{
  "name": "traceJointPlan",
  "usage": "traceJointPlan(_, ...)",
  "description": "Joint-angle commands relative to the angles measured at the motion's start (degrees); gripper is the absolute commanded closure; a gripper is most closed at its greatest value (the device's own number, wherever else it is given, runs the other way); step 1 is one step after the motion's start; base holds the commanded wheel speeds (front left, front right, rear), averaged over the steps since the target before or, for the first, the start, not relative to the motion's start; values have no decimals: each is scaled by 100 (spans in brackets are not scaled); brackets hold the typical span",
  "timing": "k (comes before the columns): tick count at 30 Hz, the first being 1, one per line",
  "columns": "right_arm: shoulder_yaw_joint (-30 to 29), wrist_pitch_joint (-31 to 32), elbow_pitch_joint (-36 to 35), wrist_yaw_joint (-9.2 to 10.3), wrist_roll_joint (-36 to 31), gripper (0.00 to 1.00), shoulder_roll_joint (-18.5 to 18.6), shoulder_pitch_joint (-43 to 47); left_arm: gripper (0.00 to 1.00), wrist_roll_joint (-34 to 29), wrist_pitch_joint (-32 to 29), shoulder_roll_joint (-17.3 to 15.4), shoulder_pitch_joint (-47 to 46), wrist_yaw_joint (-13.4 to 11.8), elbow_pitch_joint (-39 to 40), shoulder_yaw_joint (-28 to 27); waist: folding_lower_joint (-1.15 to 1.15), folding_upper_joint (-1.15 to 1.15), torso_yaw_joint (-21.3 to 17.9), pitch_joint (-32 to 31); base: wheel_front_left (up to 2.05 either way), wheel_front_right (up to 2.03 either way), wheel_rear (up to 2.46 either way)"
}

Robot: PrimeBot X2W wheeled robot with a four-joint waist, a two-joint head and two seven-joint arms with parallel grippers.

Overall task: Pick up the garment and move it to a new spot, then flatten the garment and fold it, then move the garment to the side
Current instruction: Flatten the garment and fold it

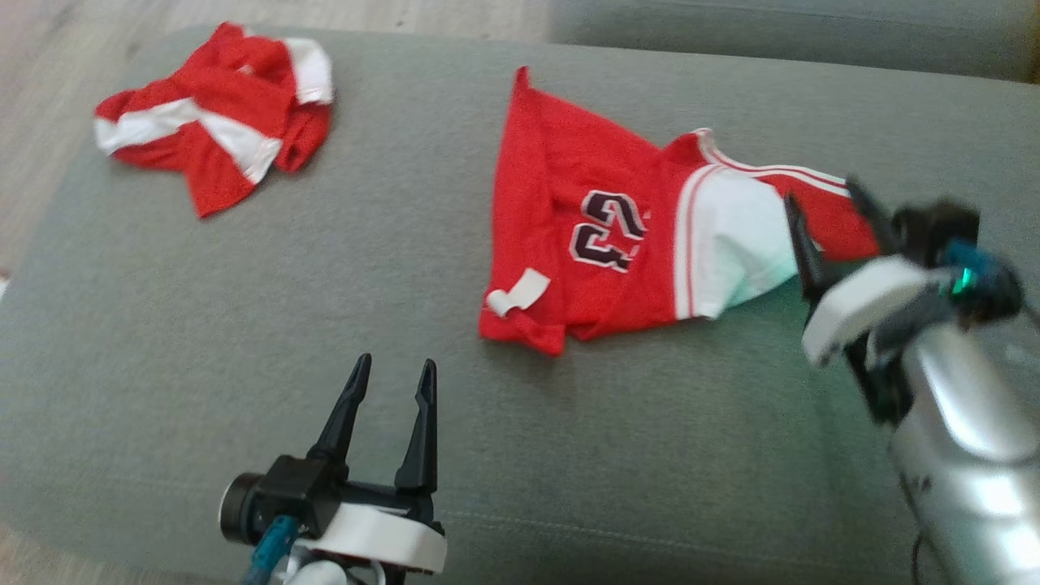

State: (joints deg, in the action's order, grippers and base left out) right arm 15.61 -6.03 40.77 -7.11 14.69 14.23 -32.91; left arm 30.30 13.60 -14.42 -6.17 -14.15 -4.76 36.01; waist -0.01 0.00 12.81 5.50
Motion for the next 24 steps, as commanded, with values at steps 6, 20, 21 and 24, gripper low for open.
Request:
traceJointPlan(6, -363, 288, -699, -37, 177, 0, -400, 949, 0, -25, -82, -173, -177, -78, 355, -189, 1, 0, -311, 32, 0, 0, 0)
traceJointPlan(20, -607, 442, -87, -37, 65, 0, -662, 558, 0, -58, -152, -262, -310, -96, 440, -177, 1, 0, 99, 350, 0, 0, 0)
traceJointPlan(21, -598, 429, -16, -37, 58, 0, -665, 507, 0, -56, -151, -264, -310, -96, 439, -175, 1, 0, 111, 354, 0, 0, 0)
traceJointPlan(24, -542, 340, 157, -37, 33, 0, -685, 338, 0, -54, -148, -264, -309, -107, 436, -167, 1, 0, 123, 357, 0, 0, 0)
